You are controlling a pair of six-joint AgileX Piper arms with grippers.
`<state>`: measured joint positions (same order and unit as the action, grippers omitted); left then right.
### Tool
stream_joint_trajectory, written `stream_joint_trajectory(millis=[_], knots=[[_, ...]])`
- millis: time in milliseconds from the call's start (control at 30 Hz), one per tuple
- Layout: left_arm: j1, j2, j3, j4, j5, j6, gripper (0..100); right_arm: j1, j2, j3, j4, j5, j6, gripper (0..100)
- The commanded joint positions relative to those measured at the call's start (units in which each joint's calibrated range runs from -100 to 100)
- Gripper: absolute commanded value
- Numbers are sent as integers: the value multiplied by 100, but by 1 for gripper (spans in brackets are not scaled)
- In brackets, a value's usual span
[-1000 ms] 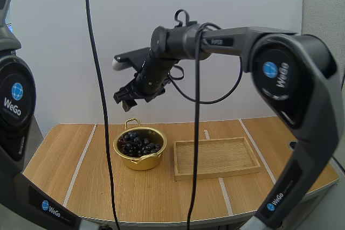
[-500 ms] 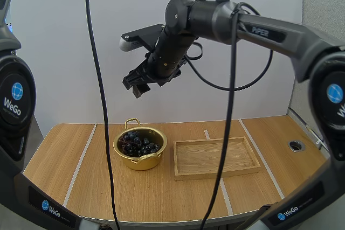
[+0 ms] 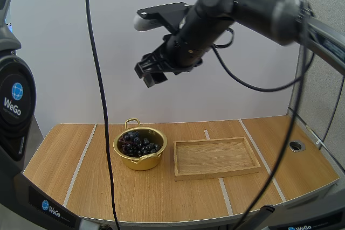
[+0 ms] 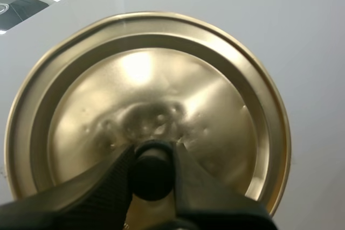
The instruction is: Open the pot, put the grape inside, and close it
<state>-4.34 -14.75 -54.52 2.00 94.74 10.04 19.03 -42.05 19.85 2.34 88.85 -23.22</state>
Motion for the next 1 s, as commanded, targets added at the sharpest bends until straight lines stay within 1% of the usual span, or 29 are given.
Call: stream_joint_trajectory(millis=[0,67,133,167,233,367,400,500,733,833,867,967], knots=[[-8,-30,-35,50,-208,-51,0,-15,-373,293,-134,20,128,100],[-8,-30,-35,50,-208,-51,0,-15,-560,488,-176,20,221,100],[-8,-30,-35,50,-208,-51,0,-15,-773,702,-176,95,233,79],[-8,-30,-35,50,-208,-51,0,-15,-851,782,-176,153,233,72],[-8,-30,-35,50,-208,-51,0,-15,-1035,998,-176,250,233,59],[-8,-30,-35,50,-208,-51,0,-15,-1372,1343,-176,307,341,39],[-8,-30,-35,50,-208,-51,0,-15,-1459,1441,-176,315,376,30],[-8,-30,-35,50,-208,-51,0,-15,-1699,1739,-176,351,427,0],[-8,-30,-35,50,-208,-51,0,-15,-2164,2282,-137,413,459,0],[-8,-30,-35,50,-208,-51,0,-15,-2283,2349,-137,447,459,0],[-8,-30,-35,50,-208,-51,0,-32,-2294,2365,-123,447,459,0],[-8,-30,-35,50,-208,-51,0,-237,-2406,2527,-46,447,459,0]])
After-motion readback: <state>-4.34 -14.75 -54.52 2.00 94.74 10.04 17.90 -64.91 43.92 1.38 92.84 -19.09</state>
